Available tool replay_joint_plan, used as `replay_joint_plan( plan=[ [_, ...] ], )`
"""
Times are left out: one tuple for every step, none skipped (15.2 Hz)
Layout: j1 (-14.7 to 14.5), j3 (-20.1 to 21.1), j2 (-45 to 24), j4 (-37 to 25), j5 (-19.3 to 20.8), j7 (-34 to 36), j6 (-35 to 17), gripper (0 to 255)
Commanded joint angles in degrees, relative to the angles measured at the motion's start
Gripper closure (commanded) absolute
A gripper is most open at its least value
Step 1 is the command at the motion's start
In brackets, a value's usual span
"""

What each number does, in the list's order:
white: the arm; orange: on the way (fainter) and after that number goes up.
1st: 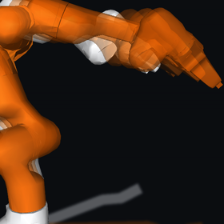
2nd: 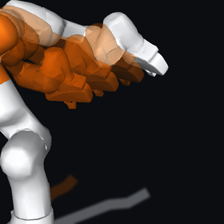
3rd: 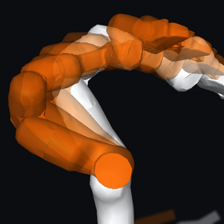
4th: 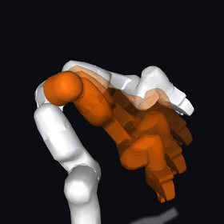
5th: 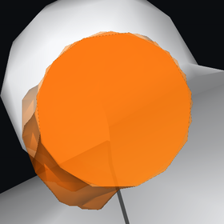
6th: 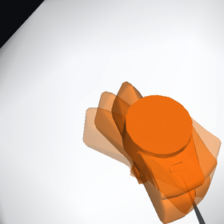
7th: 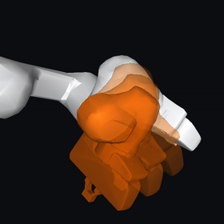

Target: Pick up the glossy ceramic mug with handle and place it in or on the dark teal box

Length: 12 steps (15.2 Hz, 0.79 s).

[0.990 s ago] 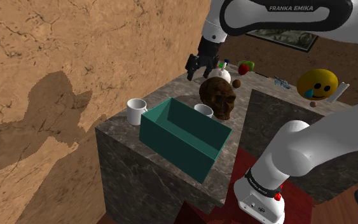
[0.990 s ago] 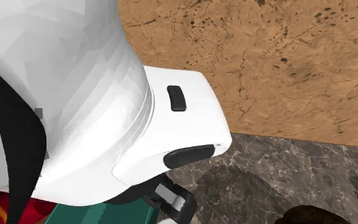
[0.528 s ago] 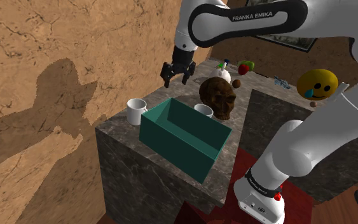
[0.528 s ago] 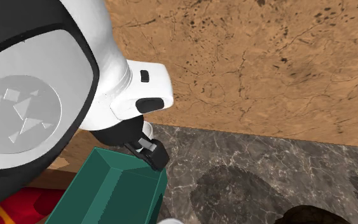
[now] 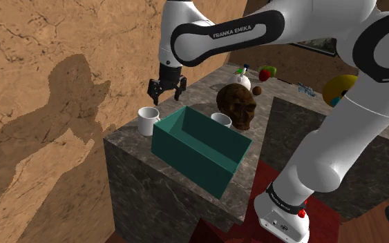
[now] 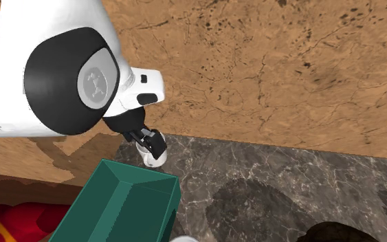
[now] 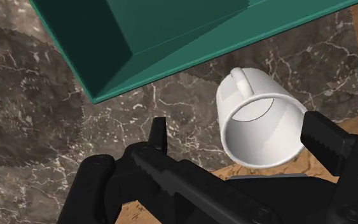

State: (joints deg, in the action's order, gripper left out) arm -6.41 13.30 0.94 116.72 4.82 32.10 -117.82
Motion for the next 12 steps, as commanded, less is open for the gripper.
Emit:
replay_joint_plan(
  plan=[
    [-0.7, 0.8, -4.3, -3.2, 1.3, 2.1, -0.5, 0],
    [-1.1, 1.1, -6.5, -4.9, 2.0, 3.1, -0.6, 0],
    [-1.6, 1.3, -8.7, -6.7, 2.8, 4.1, -0.7, 0],
    [-2.1, 1.5, -10.9, -8.6, 3.5, 5.1, -0.7, 0],
    [-2.7, 1.6, -13.2, -10.6, 4.2, 6.0, -0.7, 0],
    [-3.3, 1.7, -15.4, -12.6, 4.9, 6.9, -0.6, 0],
    [-3.9, 1.7, -17.7, -14.8, 5.6, 7.7, -0.4, 0],
    [-4.5, 1.8, -20.0, -17.0, 6.2, 8.5, -0.1, 0],
    [-4.7, 1.7, -20.4, -17.4, 6.3, 8.6, 0.0, 0],
    [-4.7, 1.6, -20.7, -17.1, 6.4, 8.7, -0.7, 0],
    [-4.7, 1.6, -21.0, -16.7, 6.6, 8.7, -1.4, 0],
    [-4.7, 1.5, -21.3, -16.3, 6.7, 8.8, -2.0, 0]
  ],
)
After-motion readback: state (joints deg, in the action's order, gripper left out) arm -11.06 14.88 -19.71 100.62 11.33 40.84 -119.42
